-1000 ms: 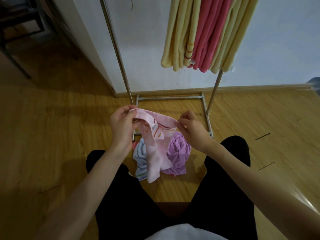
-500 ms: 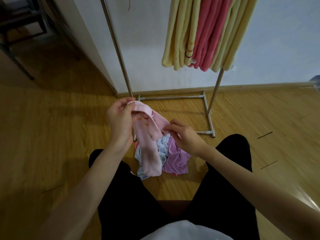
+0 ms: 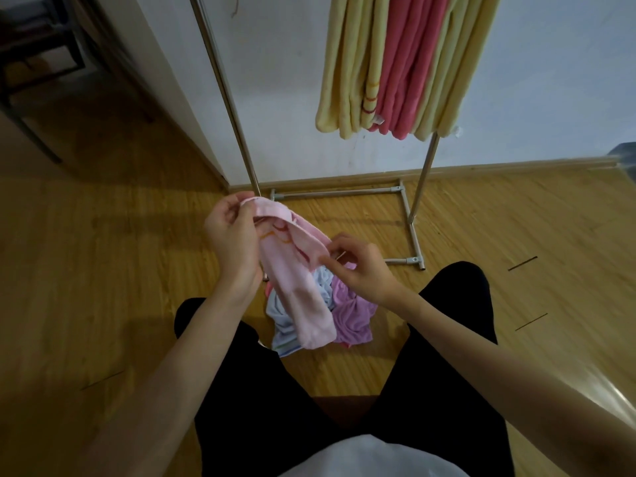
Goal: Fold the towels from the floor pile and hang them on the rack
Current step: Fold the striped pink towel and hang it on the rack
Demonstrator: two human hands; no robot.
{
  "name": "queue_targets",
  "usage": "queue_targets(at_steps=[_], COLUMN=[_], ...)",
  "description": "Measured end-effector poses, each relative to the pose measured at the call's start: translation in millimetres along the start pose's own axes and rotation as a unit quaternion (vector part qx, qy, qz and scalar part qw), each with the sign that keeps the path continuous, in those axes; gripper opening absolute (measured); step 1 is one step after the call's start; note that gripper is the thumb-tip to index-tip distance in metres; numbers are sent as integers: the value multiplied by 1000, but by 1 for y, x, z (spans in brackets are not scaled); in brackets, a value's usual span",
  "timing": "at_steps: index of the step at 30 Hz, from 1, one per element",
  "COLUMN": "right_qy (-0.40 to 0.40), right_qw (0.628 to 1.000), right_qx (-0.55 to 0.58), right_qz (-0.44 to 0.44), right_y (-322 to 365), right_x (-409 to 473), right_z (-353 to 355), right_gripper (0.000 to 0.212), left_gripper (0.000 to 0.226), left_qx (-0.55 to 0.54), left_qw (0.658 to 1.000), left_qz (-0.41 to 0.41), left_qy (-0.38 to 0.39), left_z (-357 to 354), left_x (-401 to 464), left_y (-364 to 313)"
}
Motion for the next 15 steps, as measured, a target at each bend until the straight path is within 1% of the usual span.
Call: queue_targets(at_steps=[2,4,7,9,11,13,15], right_qy=[-37,-65,-87,-102,-113,-107,-97], right_qw=[999,996,996,994,993,992,992], right_qx=[13,32,-4,-25,-40,-58,-65], right_qz=[-29,-45,-19,3,19,38,55], right_y=[-3,-3,4,13,22,32,42], right_x=[6,13,26,36,46,55,62], right_z=[13,27,45,55,63,70,76], right_gripper=[10,4,10,9,5,4,6], left_gripper=[13,14,15,12,8,3,8], left_qx=[18,67,144,207,294,400,478], left_qw=[1000,997,987,973,945,896,845], left_qz=[-7,-28,-52,-64,-84,-136,-196], left_qy=[3,13,46,77,116,139,138], left_z=[4,9,15,19,22,23,21], left_x=[6,11,16,21,25,28,28], left_y=[-1,-2,-8,-15,-24,-35,-49])
Point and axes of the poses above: each hand's wrist, its own x-axis towards the middle knuckle, its own z-axis out of the back of the hand, y = z × x, the point moved 4 cm from there along x, towards the middle knuckle, and after that the axes turned 2 degrees about y, right-handed, at the moved point
